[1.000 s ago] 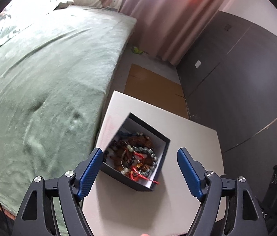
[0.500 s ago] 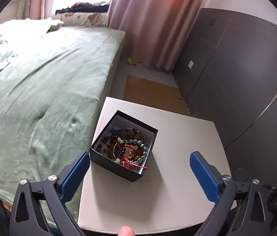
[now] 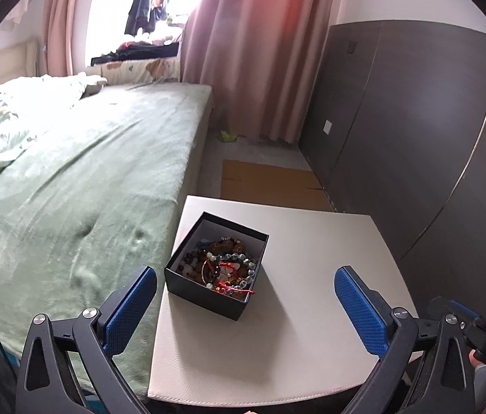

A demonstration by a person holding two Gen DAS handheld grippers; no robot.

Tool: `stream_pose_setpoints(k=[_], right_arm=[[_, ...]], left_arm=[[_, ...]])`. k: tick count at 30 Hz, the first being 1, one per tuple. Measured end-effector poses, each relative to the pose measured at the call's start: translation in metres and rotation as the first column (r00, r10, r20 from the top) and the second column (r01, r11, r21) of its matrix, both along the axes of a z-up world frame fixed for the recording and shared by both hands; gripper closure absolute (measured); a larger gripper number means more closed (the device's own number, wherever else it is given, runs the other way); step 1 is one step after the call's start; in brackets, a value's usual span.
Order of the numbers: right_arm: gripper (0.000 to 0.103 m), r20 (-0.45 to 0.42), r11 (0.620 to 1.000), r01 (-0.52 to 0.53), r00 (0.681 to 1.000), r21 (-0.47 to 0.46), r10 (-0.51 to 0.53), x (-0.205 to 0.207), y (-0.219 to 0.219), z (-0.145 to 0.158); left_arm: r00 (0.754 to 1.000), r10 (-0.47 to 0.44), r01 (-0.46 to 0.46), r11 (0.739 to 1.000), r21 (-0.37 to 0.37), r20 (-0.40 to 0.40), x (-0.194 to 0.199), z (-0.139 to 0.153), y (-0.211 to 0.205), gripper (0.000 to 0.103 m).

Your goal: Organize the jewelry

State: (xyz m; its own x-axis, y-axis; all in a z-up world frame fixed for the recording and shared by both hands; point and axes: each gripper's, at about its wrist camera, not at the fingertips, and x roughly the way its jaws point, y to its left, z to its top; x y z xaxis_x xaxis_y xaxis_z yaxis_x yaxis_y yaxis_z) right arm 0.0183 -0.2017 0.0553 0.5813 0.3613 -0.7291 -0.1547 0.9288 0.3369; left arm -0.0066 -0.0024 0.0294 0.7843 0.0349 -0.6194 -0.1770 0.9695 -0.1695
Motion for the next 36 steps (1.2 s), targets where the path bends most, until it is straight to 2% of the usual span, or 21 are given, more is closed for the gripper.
stream_pose_setpoints(k=[6, 12, 36], right_arm=[[0.0, 0.039, 1.0, 0.005, 0.999, -0.028, -0.004, -0.01, -0.006, 0.009], [0.0, 0.029, 0.999, 0.01, 1.0, -0.036, -0.009, -0.01, -0.011, 0.009], [0.0, 0.014, 0.998, 0.018, 1.0, -0.064, -0.017, -0.009, -0.016, 0.008]], left_arm=[[0.999, -0.018, 0.017, 0.999, 0.037, 0.029, -0.01, 0.007, -0.009, 0.0], [0.999, -0.032, 0.03, 0.997, 0.067, 0.039, -0.011, 0.01, -0.016, 0.0], [0.998, -0.047, 0.044, 0.996, 0.072, 0.041, -0.011, 0.009, -0.024, 0.0]])
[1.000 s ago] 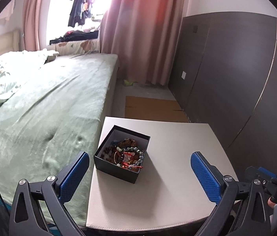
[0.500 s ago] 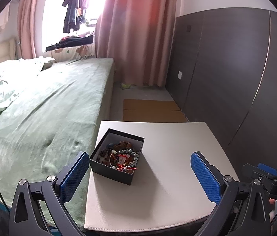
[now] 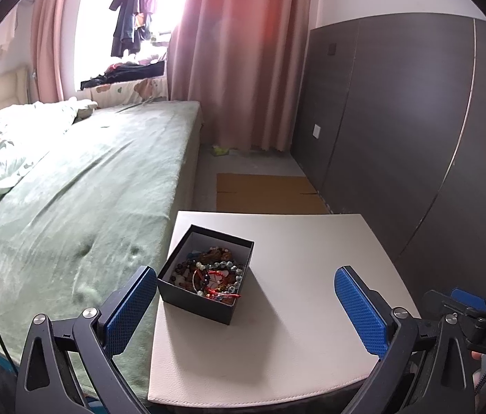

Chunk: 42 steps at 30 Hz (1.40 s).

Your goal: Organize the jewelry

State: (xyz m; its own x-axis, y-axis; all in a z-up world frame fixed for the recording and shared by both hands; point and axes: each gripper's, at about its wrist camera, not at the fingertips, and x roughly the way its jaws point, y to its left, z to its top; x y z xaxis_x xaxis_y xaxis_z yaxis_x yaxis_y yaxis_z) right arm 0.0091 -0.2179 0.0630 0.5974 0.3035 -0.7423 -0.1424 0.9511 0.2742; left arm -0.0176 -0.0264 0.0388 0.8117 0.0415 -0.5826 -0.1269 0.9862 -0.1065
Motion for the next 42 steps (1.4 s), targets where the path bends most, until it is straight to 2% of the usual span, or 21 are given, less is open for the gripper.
stream_pose_setpoints(k=[42], right_arm=[[0.0, -0.026, 1.0, 0.011, 1.0, -0.024, -0.012, 0.0036, -0.0047, -0.0022]], left_arm=[[1.0, -0.01, 0.01, 1.0, -0.005, -0.003, 0.0034, -0.0009, -0.0027, 0.0]])
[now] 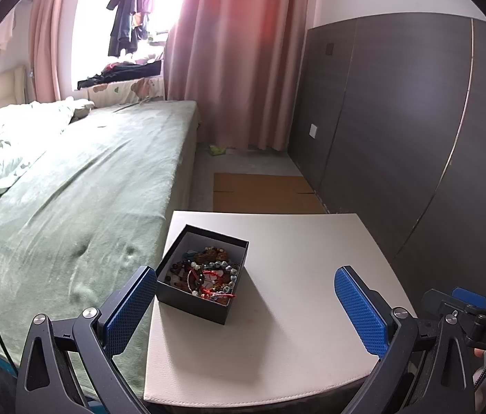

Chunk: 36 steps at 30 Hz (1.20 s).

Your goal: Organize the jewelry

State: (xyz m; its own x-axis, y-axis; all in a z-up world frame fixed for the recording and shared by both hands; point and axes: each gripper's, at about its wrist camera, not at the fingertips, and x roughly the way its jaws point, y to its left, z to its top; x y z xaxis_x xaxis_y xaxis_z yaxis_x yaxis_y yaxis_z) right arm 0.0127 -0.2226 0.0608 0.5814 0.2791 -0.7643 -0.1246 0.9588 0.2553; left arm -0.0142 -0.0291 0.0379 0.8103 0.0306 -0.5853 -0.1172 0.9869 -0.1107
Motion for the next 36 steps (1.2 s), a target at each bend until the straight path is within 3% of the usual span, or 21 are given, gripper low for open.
stream_pose_setpoints(k=[36], right_arm=[[0.0, -0.034, 1.0, 0.013, 0.999, -0.012, -0.013, 0.0013, -0.0034, -0.0012]], left_arm=[[1.0, -0.014, 0.014, 1.0, 0.007, -0.011, -0.0004, 0.0008, -0.0035, 0.0]])
